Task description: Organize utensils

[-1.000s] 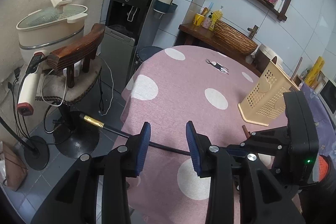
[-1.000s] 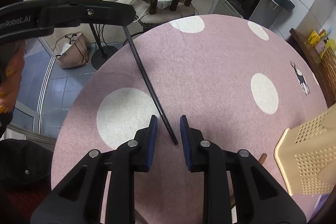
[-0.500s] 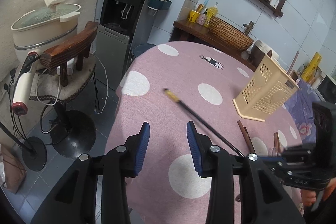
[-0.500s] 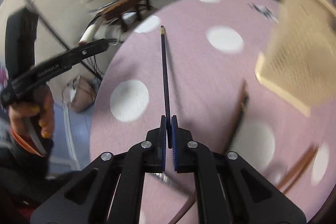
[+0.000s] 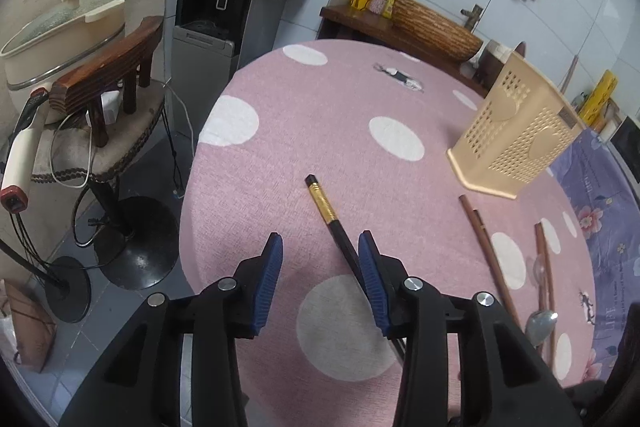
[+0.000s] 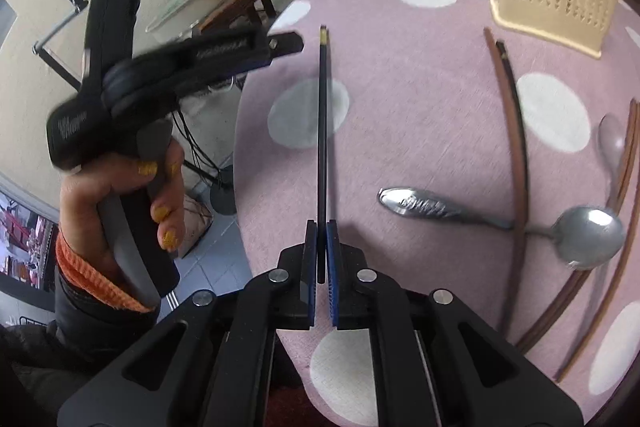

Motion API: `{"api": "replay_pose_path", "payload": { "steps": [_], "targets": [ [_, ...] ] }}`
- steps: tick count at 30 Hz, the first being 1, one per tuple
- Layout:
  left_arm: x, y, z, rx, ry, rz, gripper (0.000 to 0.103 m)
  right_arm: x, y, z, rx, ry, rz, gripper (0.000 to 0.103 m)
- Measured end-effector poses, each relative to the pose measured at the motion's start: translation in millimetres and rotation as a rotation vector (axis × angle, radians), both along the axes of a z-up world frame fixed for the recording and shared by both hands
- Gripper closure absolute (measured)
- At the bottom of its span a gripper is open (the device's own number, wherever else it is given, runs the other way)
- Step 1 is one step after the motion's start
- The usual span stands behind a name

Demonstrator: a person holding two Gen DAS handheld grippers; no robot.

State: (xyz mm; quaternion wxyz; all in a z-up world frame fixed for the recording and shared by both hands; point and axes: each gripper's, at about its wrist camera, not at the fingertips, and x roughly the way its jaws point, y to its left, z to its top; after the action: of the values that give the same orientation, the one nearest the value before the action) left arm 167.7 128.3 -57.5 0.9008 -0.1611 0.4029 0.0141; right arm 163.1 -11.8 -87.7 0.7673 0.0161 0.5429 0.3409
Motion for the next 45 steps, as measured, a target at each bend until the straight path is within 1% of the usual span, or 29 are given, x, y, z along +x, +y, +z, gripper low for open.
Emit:
{"api": "replay_pose_path", "payload": {
  "steps": [2, 3, 4, 5, 6, 7, 8, 11, 13, 15, 17, 19, 21, 23, 26, 28, 31, 33, 37, 41, 43, 44, 45],
  "targets": [
    [5, -1, -5, 0.001, 0.015, -0.005, 0.063, -3, -1, -2, 0.013, -0.01, 0.006, 0.097],
    [8, -2, -7, 0.004, 0.018, -0.008, 0.063, -3, -2, -2, 0.017, -0.024, 0.009, 0.095],
    [10, -3, -8, 0.007, 0.02, -0.013, 0.063, -4, -5, 0, 0.024, -0.036, 0.003, 0.085],
    [12, -5, -8, 0.015, 0.022, -0.017, 0.063, -4, -10, 3, 0.036, -0.055, -0.011, 0.078],
    [15, -8, -9, 0.031, 0.026, -0.025, 0.063, -4, -16, 7, 0.052, -0.077, -0.026, 0.061],
    [18, -11, -10, 0.047, 0.029, -0.031, 0.063, -4, -23, 11, 0.066, -0.096, -0.04, 0.053],
    [20, -13, -10, 0.062, 0.026, -0.033, 0.063, -3, -31, 17, 0.078, -0.124, -0.065, 0.05],
    [27, -21, -10, 0.101, 0.033, -0.055, 0.063, 5, -55, 30, 0.077, -0.184, -0.131, 0.05],
    [32, -28, -10, 0.122, 0.037, -0.076, 0.064, 14, -72, 35, 0.033, -0.225, -0.198, 0.05],
    [37, -35, -11, 0.148, 0.041, -0.096, 0.069, 17, -93, 38, -0.004, -0.232, -0.268, 0.05],
    [41, -44, -11, 0.158, 0.046, -0.128, 0.075, 12, -111, 37, 0.0, -0.226, -0.31, 0.05],
    [45, -54, -11, 0.164, 0.048, -0.163, 0.075, 8, -124, 36, -0.023, -0.236, -0.354, 0.05],
    [46, -64, -11, 0.178, 0.045, -0.183, 0.075, 2, -136, 32, -0.08, -0.243, -0.413, 0.05],
    [46, -70, -12, 0.178, 0.039, -0.196, 0.075, -1, -142, 26, -0.076, -0.218, -0.456, 0.053],
    [45, -73, -12, 0.172, 0.035, -0.199, 0.075, 3, -162, 17, -0.026, -0.166, -0.496, 0.062],
    [45, -70, -12, 0.155, 0.036, -0.2, 0.075, 9, -166, 13, 0.003, -0.146, -0.508, 0.071],
    [45, -69, -11, 0.149, 0.035, -0.202, 0.075, 18, -169, 5, 0.053, -0.11, -0.535, 0.079],
    [44, -71, -11, 0.154, 0.031, -0.199, 0.075, 23, -170, 0, 0.083, -0.085, -0.539, 0.081],
    [45, -72, -11, 0.164, 0.031, -0.201, 0.075, 31, -177, -8, 0.152, -0.032, -0.554, 0.096],
    [45, -71, -11, 0.161, 0.034, -0.206, 0.075, 44, -191, -1, 0.217, -0.006, -0.546, 0.099],
    [45, -72, -11, 0.161, 0.033, -0.205, 0.075, 53, -199, 7, 0.248, 0.007, -0.508, 0.1],
    [45, -72, -11, 0.162, 0.032, -0.204, 0.075, 54, -201, 12, 0.244, -0.002, -0.485, 0.1],
    [45, -72, -11, 0.163, 0.032, -0.204, 0.075, 56, -203, 20, 0.22, -0.031, -0.468, 0.101]
  ]
}}
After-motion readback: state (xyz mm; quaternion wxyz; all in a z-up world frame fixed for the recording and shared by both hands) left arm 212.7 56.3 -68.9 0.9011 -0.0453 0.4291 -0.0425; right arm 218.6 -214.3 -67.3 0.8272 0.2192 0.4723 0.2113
